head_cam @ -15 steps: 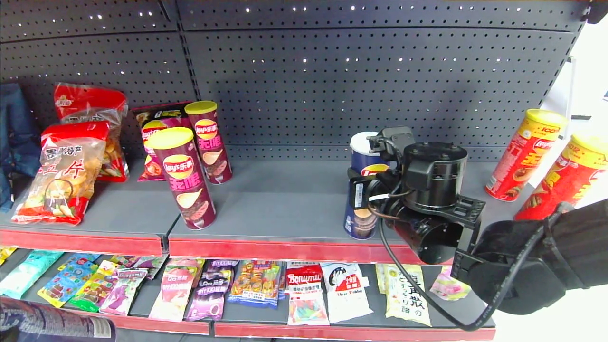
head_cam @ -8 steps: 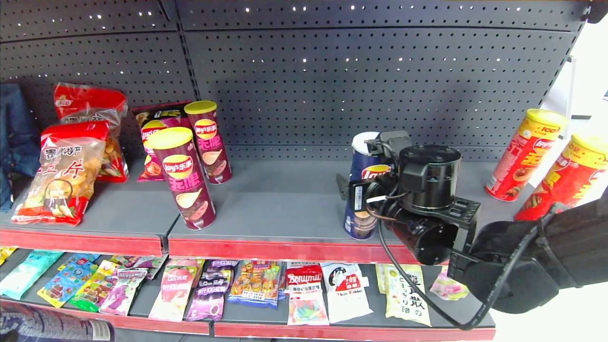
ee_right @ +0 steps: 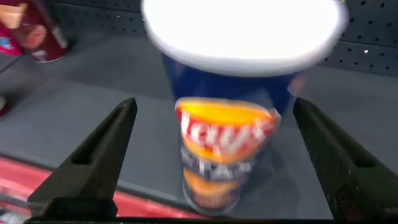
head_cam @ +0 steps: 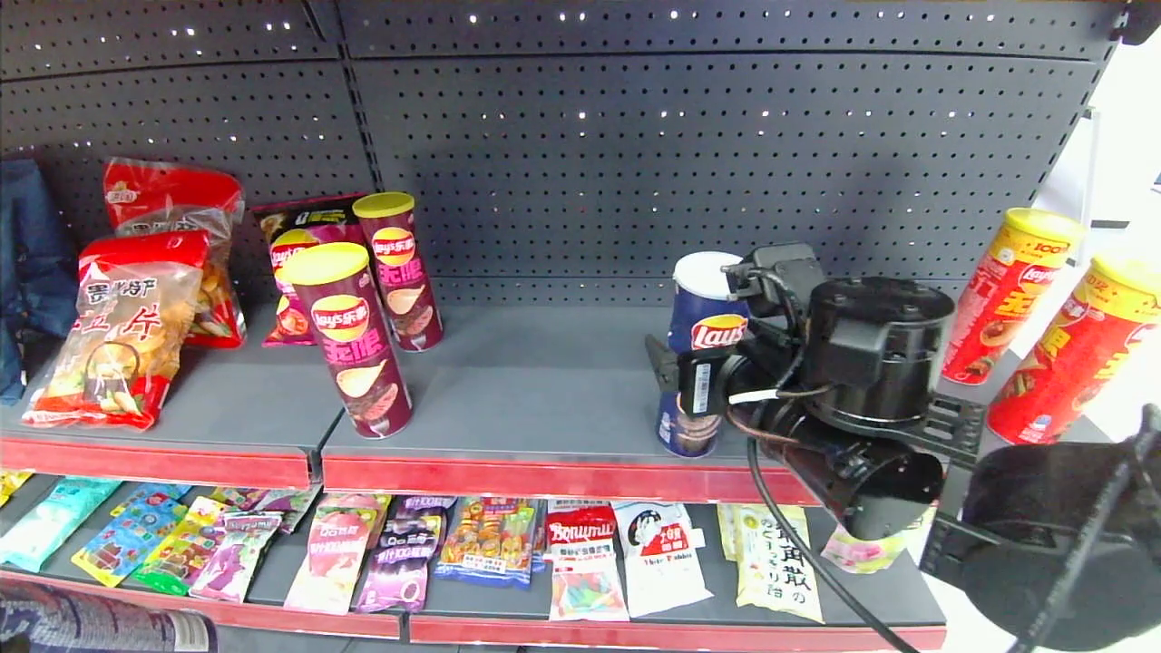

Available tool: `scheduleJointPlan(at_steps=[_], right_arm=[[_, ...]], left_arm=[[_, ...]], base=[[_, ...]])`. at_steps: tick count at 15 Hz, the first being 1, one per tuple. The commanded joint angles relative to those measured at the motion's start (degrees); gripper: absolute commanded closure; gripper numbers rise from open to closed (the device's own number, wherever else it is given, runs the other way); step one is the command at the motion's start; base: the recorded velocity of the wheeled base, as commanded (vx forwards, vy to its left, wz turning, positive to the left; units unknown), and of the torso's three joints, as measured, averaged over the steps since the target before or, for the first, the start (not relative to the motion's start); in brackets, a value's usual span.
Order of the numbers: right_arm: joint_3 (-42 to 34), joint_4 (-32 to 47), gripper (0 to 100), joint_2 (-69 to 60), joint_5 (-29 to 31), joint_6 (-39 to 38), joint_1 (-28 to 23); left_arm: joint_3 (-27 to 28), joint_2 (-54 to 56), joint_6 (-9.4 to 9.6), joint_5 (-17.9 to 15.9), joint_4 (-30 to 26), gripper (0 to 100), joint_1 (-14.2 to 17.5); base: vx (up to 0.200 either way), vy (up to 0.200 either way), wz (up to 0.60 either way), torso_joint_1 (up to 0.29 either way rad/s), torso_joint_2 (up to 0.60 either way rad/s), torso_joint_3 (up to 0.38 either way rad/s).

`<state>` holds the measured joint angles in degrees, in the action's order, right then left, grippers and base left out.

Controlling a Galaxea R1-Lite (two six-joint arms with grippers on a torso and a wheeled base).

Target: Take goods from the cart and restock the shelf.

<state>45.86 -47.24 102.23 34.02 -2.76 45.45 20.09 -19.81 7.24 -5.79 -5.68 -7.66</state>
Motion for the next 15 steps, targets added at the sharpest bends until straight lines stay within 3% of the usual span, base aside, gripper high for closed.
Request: scheduleJointPlan(at_steps=[1, 5, 7, 9, 10, 12, 15], right_arm=[[-4.55, -0.05, 0, -6.61, -0.01, 0.03, 1.31], [-12.02, -0.05, 0, -13.72, -0.54, -0.06, 2.98], [-17.65, -0.05, 0, -18.38, -3.79, -0.06, 2.45], [-22.75, -0.05, 0, -24.1, -9.5, -0.06, -0.97], [-24.77, -0.05, 0, -27.61, -15.13, 0.21, -3.61], [-27.76, 0.74, 0, -33.94, -33.23, 3.63, -16.35], [-28.63, 0.74, 0, -36.49, -49.05, 8.73, -37.36]], left_arm=[[-0.05, -0.05, -0.03, -0.01, -0.03, 100, 0.01], [-0.05, 0.03, 0.05, -0.01, -0.12, 100, 0.01], [-0.05, -0.05, -0.03, -0.01, -0.12, 100, 0.01], [-0.14, -0.14, 0.05, -0.1, -0.12, 100, 0.01], [-0.31, -0.14, 0.05, -0.19, -0.12, 100, 0.01], [-0.84, -0.23, 0.05, -0.45, -0.12, 100, 0.01], [-0.75, -0.41, 0.05, -0.54, -0.03, 100, 0.01]], base=[[0.0, 0.0, 0.0, 0.0, 0.0, 0.0], [0.0, 0.0, 0.0, 0.0, 0.0, 0.0], [0.0, 0.0, 0.0, 0.0, 0.0, 0.0], [0.0, 0.0, 0.0, 0.0, 0.0, 0.0], [0.0, 0.0, 0.0, 0.0, 0.0, 0.0], [0.0, 0.0, 0.0, 0.0, 0.0, 0.0], [0.0, 0.0, 0.0, 0.0, 0.0, 0.0]])
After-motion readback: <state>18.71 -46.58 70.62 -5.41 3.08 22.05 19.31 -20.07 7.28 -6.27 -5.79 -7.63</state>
